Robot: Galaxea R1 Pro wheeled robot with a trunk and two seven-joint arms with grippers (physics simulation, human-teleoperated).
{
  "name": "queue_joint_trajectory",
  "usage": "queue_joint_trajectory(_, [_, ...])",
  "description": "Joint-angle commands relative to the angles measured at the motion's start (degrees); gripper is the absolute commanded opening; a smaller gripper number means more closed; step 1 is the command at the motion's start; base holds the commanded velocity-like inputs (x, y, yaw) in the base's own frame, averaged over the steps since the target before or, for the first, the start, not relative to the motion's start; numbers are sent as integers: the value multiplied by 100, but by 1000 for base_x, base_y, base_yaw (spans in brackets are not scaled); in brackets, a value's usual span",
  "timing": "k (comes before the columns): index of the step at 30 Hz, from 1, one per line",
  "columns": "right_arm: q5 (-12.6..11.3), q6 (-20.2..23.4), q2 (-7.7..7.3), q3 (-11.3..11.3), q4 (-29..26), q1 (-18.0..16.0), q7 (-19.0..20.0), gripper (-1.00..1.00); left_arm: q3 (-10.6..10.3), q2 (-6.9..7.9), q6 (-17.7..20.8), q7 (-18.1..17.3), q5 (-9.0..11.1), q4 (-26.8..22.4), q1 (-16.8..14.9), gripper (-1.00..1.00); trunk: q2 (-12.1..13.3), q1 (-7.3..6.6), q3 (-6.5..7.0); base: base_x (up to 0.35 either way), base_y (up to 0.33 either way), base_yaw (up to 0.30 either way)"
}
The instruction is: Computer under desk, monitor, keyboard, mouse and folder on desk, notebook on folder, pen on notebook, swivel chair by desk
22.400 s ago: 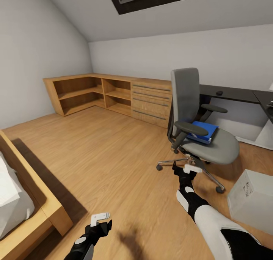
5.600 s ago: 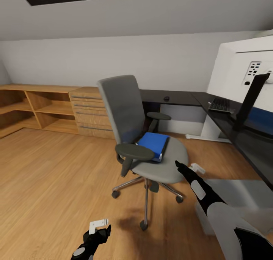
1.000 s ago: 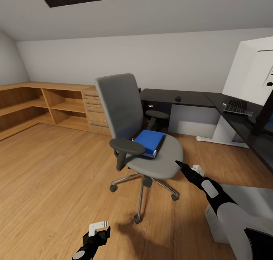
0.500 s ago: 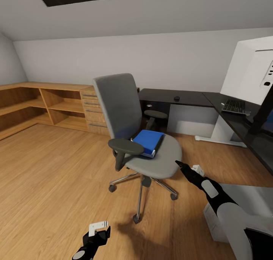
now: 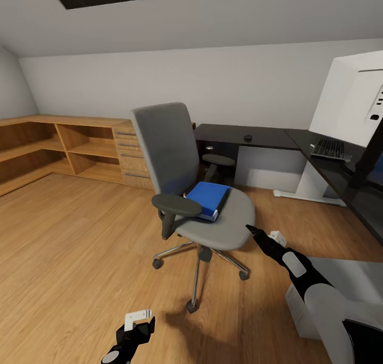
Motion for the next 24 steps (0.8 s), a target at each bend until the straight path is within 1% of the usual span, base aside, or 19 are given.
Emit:
queue_joint_trajectory(1, [-35,53,3,-37,-2,-3,14,100,-22,2,-20,26,46,2,-2,100,-2,-1,-5,0,0,0])
queue_joint_trajectory(18, [-35,60,0,-31,-13,-3,14,100,-22,1,-20,26,46,2,-2,100,-2,-1,-5,0,0,0])
queue_joint_trajectory(24, [-35,61,2,-28,1,-3,14,100,-22,1,-22,15,46,2,-2,100,-2,-1,-5,113,0,0])
